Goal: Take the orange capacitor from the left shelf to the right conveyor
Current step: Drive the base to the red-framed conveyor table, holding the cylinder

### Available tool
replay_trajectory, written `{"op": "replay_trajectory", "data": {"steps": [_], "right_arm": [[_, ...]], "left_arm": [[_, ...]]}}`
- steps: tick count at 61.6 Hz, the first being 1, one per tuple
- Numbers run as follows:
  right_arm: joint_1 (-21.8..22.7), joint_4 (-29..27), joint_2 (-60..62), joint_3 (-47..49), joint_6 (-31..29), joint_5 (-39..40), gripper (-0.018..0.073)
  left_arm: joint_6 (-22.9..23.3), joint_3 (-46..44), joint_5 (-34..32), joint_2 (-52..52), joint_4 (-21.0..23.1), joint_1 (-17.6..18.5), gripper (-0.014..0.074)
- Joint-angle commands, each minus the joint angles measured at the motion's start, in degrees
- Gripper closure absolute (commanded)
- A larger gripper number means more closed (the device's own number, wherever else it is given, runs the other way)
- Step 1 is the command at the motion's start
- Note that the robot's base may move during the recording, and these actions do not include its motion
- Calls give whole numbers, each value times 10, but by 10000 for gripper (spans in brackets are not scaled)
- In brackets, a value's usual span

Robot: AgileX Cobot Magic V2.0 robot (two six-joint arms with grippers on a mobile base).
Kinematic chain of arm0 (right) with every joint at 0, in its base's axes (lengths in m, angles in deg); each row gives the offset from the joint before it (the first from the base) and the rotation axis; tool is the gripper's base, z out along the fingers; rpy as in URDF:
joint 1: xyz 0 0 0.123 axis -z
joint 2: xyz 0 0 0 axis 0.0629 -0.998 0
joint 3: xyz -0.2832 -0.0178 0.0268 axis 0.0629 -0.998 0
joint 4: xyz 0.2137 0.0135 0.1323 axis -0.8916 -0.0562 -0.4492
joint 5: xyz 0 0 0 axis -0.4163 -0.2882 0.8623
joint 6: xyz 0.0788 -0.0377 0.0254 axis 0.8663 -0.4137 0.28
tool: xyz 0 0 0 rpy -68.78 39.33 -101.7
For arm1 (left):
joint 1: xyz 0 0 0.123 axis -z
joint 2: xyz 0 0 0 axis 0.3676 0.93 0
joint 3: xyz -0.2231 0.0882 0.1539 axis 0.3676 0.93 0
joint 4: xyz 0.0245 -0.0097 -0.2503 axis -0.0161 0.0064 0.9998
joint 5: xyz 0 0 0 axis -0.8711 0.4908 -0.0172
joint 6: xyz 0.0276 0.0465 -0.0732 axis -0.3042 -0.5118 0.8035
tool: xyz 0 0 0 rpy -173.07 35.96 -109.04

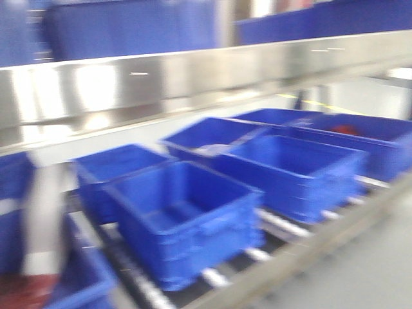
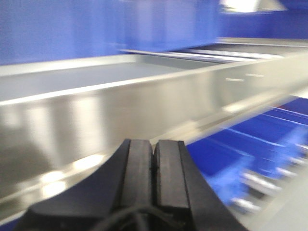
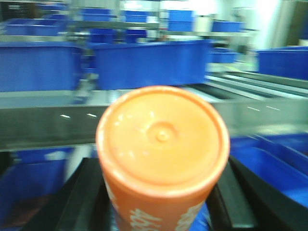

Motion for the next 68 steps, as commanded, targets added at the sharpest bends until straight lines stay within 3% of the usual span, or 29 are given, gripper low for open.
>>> {"op": "replay_trajectory", "data": {"steps": [1,68], "right_arm": [[3,-3,-5,16,-2,59,503],[3,-3,-5,16,-2,59,503]], "left_arm": [[1,-4,-50,-9,0,3,701],[1,-4,-50,-9,0,3,701]]}}
